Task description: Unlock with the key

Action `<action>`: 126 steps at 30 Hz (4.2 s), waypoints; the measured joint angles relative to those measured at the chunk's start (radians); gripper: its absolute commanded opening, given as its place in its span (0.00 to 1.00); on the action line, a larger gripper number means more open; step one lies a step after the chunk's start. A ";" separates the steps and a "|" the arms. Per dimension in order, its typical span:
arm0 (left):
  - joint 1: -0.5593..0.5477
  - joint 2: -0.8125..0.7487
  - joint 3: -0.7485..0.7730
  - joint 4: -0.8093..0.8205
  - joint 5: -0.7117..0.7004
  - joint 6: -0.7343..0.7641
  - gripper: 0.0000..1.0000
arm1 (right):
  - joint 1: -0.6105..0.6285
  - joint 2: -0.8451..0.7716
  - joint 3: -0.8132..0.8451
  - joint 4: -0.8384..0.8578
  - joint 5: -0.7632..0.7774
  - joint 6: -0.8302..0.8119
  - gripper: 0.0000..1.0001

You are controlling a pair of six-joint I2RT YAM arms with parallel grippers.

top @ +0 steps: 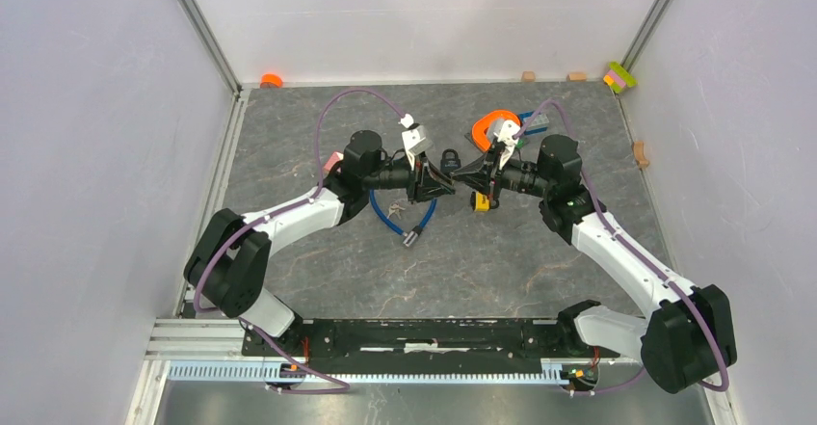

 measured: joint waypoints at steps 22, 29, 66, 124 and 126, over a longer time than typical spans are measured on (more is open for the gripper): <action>0.000 0.012 0.017 0.000 0.032 0.000 0.02 | -0.017 -0.001 -0.010 0.004 0.000 0.023 0.08; 0.000 -0.009 0.015 -0.077 0.055 0.055 0.02 | -0.027 -0.011 -0.016 -0.037 0.012 -0.041 0.40; -0.032 -0.080 0.015 -0.243 0.027 0.221 0.02 | -0.005 0.054 -0.033 -0.114 -0.186 -0.177 0.00; -0.042 -0.081 0.056 -0.496 0.013 0.462 0.02 | 0.013 0.071 0.047 -0.438 -0.085 -0.470 0.50; -0.042 -0.081 0.082 -0.568 -0.027 0.485 0.02 | 0.007 0.069 0.053 -0.460 -0.045 -0.494 0.57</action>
